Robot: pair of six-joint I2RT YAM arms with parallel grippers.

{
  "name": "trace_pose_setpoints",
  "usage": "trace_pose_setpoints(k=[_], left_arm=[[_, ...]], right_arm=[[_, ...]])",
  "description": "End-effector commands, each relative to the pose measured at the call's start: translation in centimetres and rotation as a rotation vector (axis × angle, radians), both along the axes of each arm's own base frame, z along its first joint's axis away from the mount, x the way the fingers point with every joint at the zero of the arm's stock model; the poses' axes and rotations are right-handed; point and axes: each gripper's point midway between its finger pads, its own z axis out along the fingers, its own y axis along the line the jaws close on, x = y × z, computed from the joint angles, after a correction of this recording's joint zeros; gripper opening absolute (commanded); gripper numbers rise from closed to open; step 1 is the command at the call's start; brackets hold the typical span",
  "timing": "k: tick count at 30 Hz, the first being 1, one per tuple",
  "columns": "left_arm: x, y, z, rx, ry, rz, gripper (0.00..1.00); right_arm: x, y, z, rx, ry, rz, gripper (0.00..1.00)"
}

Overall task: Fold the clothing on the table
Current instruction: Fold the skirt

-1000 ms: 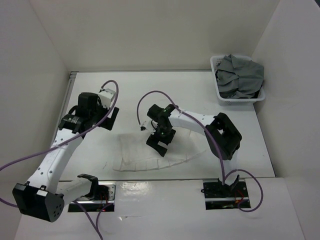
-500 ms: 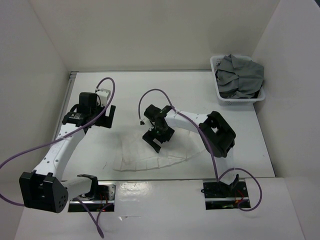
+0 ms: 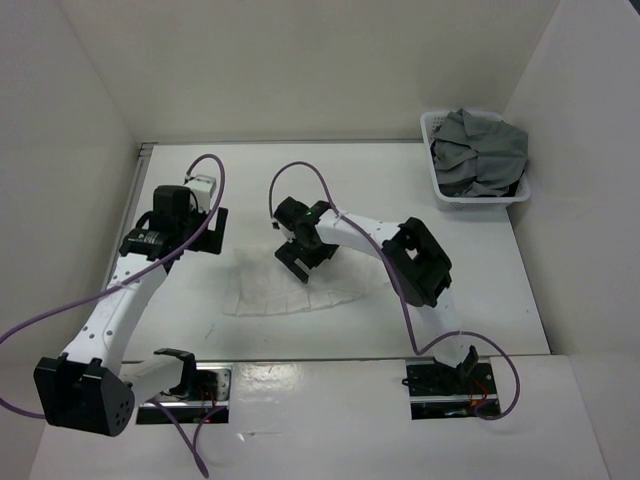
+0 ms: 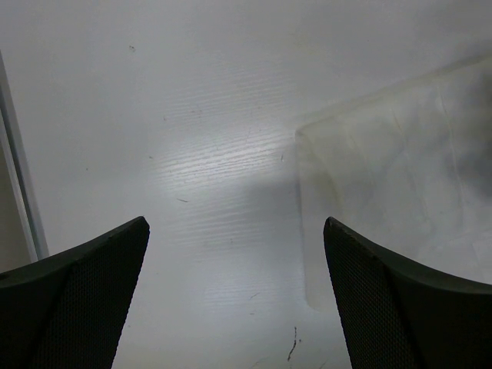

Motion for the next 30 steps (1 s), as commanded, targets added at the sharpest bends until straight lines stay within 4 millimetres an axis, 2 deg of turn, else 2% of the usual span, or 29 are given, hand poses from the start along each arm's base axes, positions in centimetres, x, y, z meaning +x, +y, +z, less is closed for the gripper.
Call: trace_pose_setpoints(k=[1,3,8,9,13,15,17,19,21,22,23,24,27,28,29,30], left_arm=[[0.1,0.4,0.6,-0.003,-0.041,0.034,1.00],[0.1,0.4,0.8,-0.004,-0.050,0.034,1.00],[0.1,0.4,0.8,-0.004,-0.050,0.034,1.00],[-0.1,0.4,0.5,-0.003,-0.041,0.034,1.00],[0.0,0.4,0.2,-0.002,-0.030,0.034,1.00],[0.0,0.4,0.2,-0.002,-0.030,0.034,1.00],[0.0,0.4,-0.1,0.000,-0.021,0.034,1.00],[0.0,0.2,-0.1,-0.008,-0.020,0.026,1.00],[0.1,-0.3,-0.5,-0.028,-0.005,0.003,1.00],[0.3,-0.6,-0.1,-0.037,-0.014,-0.006,1.00],[0.4,-0.9,-1.1,-0.044,0.020,-0.017,1.00],[0.7,-1.5,-1.0,-0.066,0.025,-0.041,1.00],[2.1,-2.3,-1.6,-0.089,0.065,-0.089,1.00],[2.4,-3.2,-1.7,-0.120,0.076,-0.121,1.00],[3.2,-3.5,-2.3,-0.123,0.093,-0.143,1.00],[4.1,-4.0,-1.8,-0.139,0.078,-0.160,1.00]], right_arm=[[4.9,1.1,0.2,-0.005,-0.159,-0.045,0.99],[6.9,1.0,0.1,0.002,-0.171,-0.037,0.99],[9.9,1.2,-0.2,0.023,-0.172,0.075,0.99],[10.7,0.1,-0.2,0.013,-0.177,0.074,0.99],[12.2,-1.7,-0.4,-0.006,-0.164,0.163,0.99],[12.0,-2.1,-0.5,-0.010,-0.145,0.235,0.99],[12.1,-3.5,-1.0,-0.018,-0.112,0.256,0.99],[12.4,-3.9,-0.5,-0.021,-0.121,0.309,0.99],[11.8,-3.7,0.2,0.005,-0.113,0.351,0.99],[11.9,-3.4,1.3,0.021,-0.131,0.365,0.99],[11.9,-3.1,2.1,0.036,-0.139,0.381,0.99],[11.5,-2.6,3.5,0.078,-0.143,0.403,0.99],[11.4,-2.0,5.7,0.122,-0.175,0.413,0.99],[10.8,-2.1,5.6,0.133,-0.162,0.418,0.99],[10.7,-2.2,6.6,0.141,-0.182,0.418,0.99],[10.7,-2.1,6.8,0.148,-0.197,0.418,0.99]])
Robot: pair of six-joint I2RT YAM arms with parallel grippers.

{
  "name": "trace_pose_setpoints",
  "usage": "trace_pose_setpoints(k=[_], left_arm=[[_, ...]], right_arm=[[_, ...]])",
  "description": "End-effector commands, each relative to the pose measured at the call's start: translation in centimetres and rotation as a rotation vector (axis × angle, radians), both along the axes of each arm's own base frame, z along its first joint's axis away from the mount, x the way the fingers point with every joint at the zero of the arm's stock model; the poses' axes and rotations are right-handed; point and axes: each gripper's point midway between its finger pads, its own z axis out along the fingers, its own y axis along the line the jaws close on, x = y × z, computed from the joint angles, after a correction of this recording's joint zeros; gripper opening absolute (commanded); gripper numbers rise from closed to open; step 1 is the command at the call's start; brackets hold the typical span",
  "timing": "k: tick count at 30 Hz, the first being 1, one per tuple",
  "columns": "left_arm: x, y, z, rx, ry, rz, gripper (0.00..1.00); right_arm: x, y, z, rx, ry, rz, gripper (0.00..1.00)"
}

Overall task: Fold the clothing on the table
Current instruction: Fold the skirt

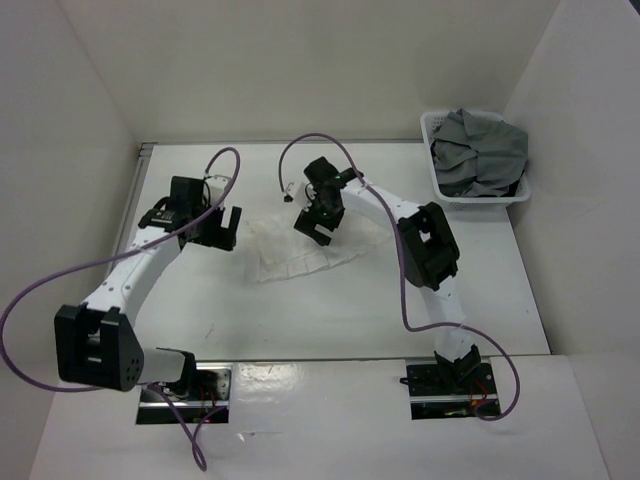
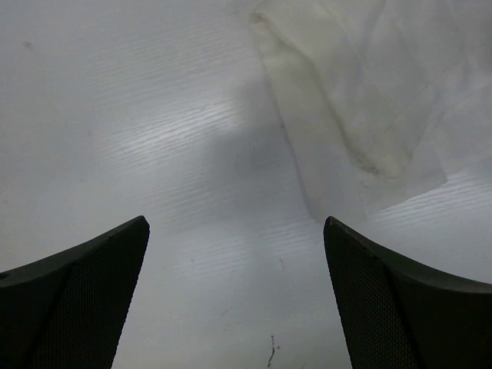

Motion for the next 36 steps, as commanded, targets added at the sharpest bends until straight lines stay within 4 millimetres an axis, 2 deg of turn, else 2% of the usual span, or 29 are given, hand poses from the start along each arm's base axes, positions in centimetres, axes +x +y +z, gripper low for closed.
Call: trace_pose_setpoints(k=[1,3,4,7,8,9,12,13,15,16,17,18,19,24,25,30,34,36], left_arm=[[3.5,-2.3,1.5,-0.122,-0.048,-0.092,1.00],[4.8,-2.7,1.5,-0.174,-0.048,-0.096,1.00],[5.9,-2.9,1.3,-0.225,-0.044,-0.101,1.00],[7.6,-3.2,0.5,-0.317,-0.029,-0.065,1.00],[8.0,-3.1,-0.9,-0.358,0.008,-0.049,1.00],[8.4,-3.5,-1.3,-0.393,0.020,-0.036,1.00],[9.1,-3.6,-4.0,-0.453,0.080,-0.014,0.89],[9.0,-3.8,-5.5,-0.466,0.123,-0.014,0.85],[9.1,-4.3,-6.3,-0.493,0.143,-0.032,0.84],[9.3,-4.3,-7.3,-0.494,0.161,-0.027,0.83],[9.2,-4.3,-7.8,-0.494,0.173,-0.024,0.82],[9.4,-4.3,-8.0,-0.494,0.169,-0.025,0.82],[9.9,-4.3,-8.4,-0.494,0.165,-0.026,0.82],[10.9,-4.6,-9.0,-0.533,0.169,-0.048,0.82],[11.4,-4.6,-8.6,-0.532,0.150,-0.053,0.82],[11.8,-4.6,-9.7,-0.593,0.191,-0.046,0.82],[11.8,-4.6,-9.5,-0.641,0.188,-0.065,0.82],[12.0,-4.5,-8.5,-0.679,0.167,-0.090,0.82]], right_arm=[[-1.3,0.2,4.6,0.074,-0.045,0.058,0.99],[-1.6,0.1,4.4,0.080,-0.047,0.049,0.99],[-2.0,-0.2,3.4,0.072,-0.034,0.049,0.99],[-2.6,-0.6,3.3,0.079,-0.028,0.029,0.99],[-2.6,-0.6,3.4,0.084,-0.035,0.029,0.99],[-2.8,-0.7,3.6,0.085,-0.037,0.029,0.99],[-3.3,-0.9,3.6,0.091,-0.038,0.019,0.99],[-3.3,-0.9,3.6,0.091,-0.038,0.019,0.99],[-3.5,-1.1,4.2,0.100,-0.044,0.011,0.99],[-3.7,-1.2,3.9,0.097,-0.033,0.001,0.99],[-3.8,-1.0,4.7,0.117,-0.041,0.007,0.99],[-4.3,-1.3,4.3,0.109,-0.030,0.007,0.99],[-4.6,-1.5,5.2,0.118,-0.043,0.007,0.99],[-5.4,-2.0,7.1,0.155,-0.081,-0.007,0.99],[-5.6,-2.1,7.6,0.161,-0.090,-0.007,0.99],[-5.9,-2.5,8.4,0.182,-0.090,-0.026,0.99],[-5.8,-2.7,8.5,0.181,-0.105,-0.031,0.99],[-5.8,-2.7,8.9,0.186,-0.112,-0.030,0.99]])
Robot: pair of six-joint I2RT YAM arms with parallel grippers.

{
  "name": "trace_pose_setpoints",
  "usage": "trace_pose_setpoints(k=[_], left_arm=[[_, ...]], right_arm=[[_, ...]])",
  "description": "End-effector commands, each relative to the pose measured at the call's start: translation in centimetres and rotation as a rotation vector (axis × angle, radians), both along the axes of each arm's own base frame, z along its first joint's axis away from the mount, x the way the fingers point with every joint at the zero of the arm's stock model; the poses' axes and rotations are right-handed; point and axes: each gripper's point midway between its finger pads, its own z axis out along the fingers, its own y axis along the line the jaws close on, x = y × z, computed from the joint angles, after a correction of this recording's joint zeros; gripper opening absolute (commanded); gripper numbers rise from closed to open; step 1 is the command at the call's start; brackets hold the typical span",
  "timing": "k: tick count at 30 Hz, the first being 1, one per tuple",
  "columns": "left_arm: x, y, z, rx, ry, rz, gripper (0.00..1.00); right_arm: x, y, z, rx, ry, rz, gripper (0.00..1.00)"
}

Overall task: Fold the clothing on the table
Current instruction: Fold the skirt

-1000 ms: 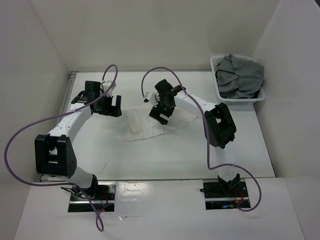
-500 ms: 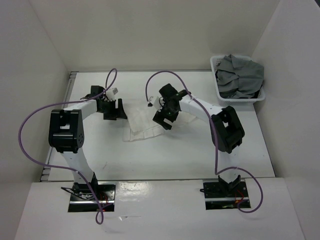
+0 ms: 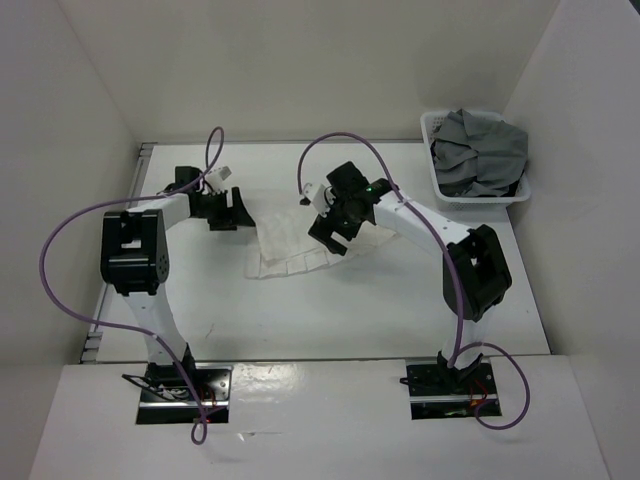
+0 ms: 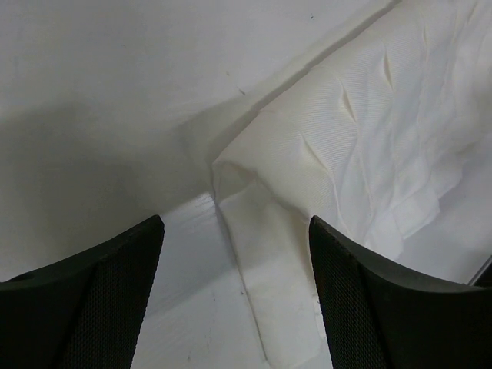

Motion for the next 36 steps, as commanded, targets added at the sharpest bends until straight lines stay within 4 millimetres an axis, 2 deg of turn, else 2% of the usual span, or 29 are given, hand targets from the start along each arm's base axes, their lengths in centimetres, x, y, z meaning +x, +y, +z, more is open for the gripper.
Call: trace_pose_setpoints(k=[1,3,7,15,22,25,28,34,36], left_arm=[[1.1,-0.2,1.8,-0.094,-0.067,-0.031,0.82],[0.9,-0.3,2.3,-0.132,-0.071,-0.046,0.82],[1.9,-0.2,3.1,-0.133,-0.089,-0.042,0.82],[2.5,-0.3,0.6,-0.122,-0.043,-0.037,0.82],[1.5,-1.0,-1.1,-0.070,0.007,-0.056,0.81],[1.5,-0.7,-1.5,-0.049,0.019,-0.042,0.76],[0.8,-1.3,-2.2,-0.033,0.039,-0.069,0.66],[-1.6,-1.7,-3.7,0.003,0.115,-0.088,0.52],[-1.8,-1.5,-3.6,0.011,0.115,-0.084,0.35]], right_arm=[[0.5,0.3,2.1,0.058,-0.052,-0.024,0.99],[0.5,0.4,2.1,0.065,-0.047,-0.019,0.99],[0.6,0.5,2.2,0.070,-0.055,-0.019,0.99],[0.4,0.4,3.1,0.085,-0.067,-0.026,0.99],[0.2,0.1,2.9,0.078,-0.072,-0.031,0.99],[0.2,0.1,3.2,0.084,-0.079,-0.031,0.99],[0.2,0.1,3.0,0.085,-0.080,-0.031,0.99],[-0.2,-0.2,3.1,0.085,-0.080,-0.031,0.99],[0.0,-0.3,2.8,0.076,-0.086,-0.038,0.99]])
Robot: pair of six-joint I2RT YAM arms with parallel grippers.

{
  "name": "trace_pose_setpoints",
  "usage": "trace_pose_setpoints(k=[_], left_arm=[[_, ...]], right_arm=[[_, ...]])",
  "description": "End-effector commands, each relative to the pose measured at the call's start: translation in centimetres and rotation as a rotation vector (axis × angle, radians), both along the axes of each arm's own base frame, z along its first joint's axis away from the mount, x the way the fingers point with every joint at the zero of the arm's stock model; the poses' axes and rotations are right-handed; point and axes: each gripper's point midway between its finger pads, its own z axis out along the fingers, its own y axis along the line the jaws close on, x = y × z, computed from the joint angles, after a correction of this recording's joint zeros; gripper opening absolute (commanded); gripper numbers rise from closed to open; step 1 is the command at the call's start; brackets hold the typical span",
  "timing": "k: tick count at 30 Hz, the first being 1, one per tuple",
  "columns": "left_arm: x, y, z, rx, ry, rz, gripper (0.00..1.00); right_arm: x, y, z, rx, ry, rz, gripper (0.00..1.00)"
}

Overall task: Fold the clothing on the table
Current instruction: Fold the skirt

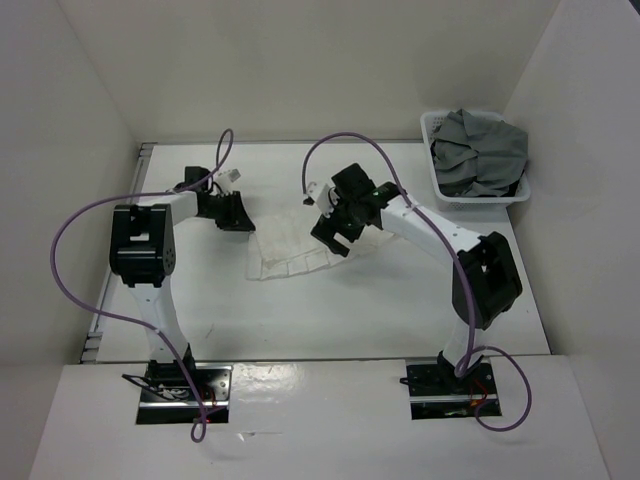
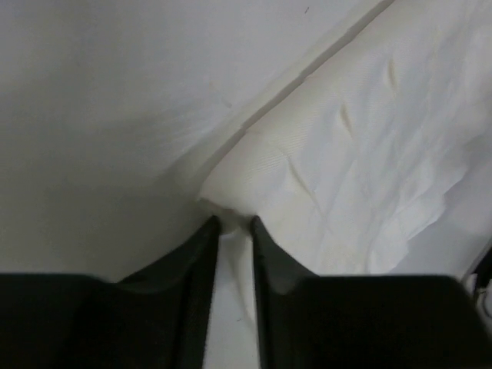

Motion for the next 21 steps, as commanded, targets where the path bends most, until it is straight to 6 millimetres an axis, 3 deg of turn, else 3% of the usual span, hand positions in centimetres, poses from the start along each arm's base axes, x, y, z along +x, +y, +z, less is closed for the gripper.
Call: trace_pose_setpoints(k=[1,2,4,7,8,9,11,12,17,21], left_arm=[[-2.2,0.5,-2.3,0.063,0.090,0.003,0.26],[-2.6,0.6,-2.4,0.068,0.101,0.013,0.19],[-3.0,0.7,-2.2,0.077,0.105,0.026,0.11],[-3.3,1.4,-1.9,0.115,0.086,0.054,0.09],[-3.2,1.4,-1.6,0.115,0.077,0.055,0.07],[-3.4,1.5,-1.5,0.122,0.083,0.068,0.07],[-3.7,1.6,-1.5,0.124,0.097,0.090,0.07],[-3.9,1.7,-1.5,0.133,0.099,0.095,0.07],[-4.1,2.6,-1.2,0.159,0.096,0.127,0.07],[-4.6,2.5,-1.3,0.159,0.106,0.127,0.07]], right_arm=[[1.4,-0.4,2.0,0.037,-0.082,-0.041,0.99],[1.1,-0.5,1.7,0.035,-0.071,-0.048,0.99],[2.7,-2.1,2.1,0.058,-0.075,-0.116,0.99],[5.0,-4.6,3.5,0.149,-0.058,-0.227,0.99],[5.8,-5.4,3.2,0.161,-0.044,-0.246,0.99],[7.0,-7.5,3.2,0.183,-0.035,-0.304,0.99],[8.0,-8.6,2.8,0.219,0.019,-0.323,0.99],[9.2,-10.2,3.2,0.234,0.017,-0.349,0.99],[10.3,-12.2,-0.9,0.224,0.143,-0.353,0.99],[10.5,-11.7,-2.8,0.228,0.187,-0.319,0.99]])
